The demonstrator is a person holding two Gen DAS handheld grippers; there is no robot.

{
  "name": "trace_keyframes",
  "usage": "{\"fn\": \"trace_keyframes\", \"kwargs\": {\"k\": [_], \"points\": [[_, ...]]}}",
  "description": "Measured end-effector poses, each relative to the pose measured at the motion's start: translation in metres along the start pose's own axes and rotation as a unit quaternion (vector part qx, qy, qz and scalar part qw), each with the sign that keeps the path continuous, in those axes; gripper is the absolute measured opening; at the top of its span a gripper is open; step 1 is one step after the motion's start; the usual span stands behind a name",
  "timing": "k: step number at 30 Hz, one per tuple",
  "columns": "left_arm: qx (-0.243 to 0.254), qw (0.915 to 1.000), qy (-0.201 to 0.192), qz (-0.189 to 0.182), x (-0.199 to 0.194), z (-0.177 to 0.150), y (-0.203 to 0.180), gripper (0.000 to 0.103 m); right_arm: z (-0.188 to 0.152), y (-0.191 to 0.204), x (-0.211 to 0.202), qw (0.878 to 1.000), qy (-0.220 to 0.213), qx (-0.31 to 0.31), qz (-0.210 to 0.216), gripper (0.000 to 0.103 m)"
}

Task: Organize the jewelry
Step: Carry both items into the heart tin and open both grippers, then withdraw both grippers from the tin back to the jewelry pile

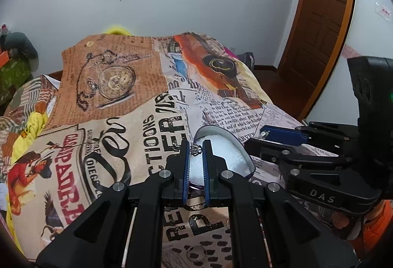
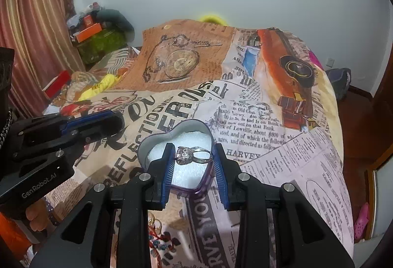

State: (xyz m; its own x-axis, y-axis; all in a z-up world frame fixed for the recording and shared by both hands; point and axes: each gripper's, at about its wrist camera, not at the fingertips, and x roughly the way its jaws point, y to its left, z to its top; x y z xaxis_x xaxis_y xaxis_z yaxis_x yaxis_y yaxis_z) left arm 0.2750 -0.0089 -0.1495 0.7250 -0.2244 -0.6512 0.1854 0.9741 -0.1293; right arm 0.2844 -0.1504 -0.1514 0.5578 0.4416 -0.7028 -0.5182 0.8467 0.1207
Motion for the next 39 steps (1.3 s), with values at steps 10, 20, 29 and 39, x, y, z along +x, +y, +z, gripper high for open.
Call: {"fn": "trace_keyframes", "kwargs": {"k": [10, 20, 29, 39], "points": [[0.012, 0.9991, 0.039, -0.016, 0.032, -0.007, -0.002, 0.008, -0.005, 0.003, 0.015, 1.000, 0.016, -0.017, 0.015, 0.029], [0.013, 0.9982, 0.054, -0.021, 0.041, -0.010, -0.004, 0.008, -0.011, 0.006, 0.025, 0.999, 0.035, -0.025, 0.022, 0.029], [0.013, 0.9984, 0.055, -0.007, 0.037, -0.009, -0.002, 0.013, -0.009, 0.000, 0.023, 0.999, 0.042, -0.008, 0.027, 0.029], [0.003, 0.9996, 0.027, 0.003, -0.006, -0.006, 0.000, 0.022, -0.002, 0.004, -0.012, 1.000, 0.016, 0.000, 0.021, 0.031]]}}
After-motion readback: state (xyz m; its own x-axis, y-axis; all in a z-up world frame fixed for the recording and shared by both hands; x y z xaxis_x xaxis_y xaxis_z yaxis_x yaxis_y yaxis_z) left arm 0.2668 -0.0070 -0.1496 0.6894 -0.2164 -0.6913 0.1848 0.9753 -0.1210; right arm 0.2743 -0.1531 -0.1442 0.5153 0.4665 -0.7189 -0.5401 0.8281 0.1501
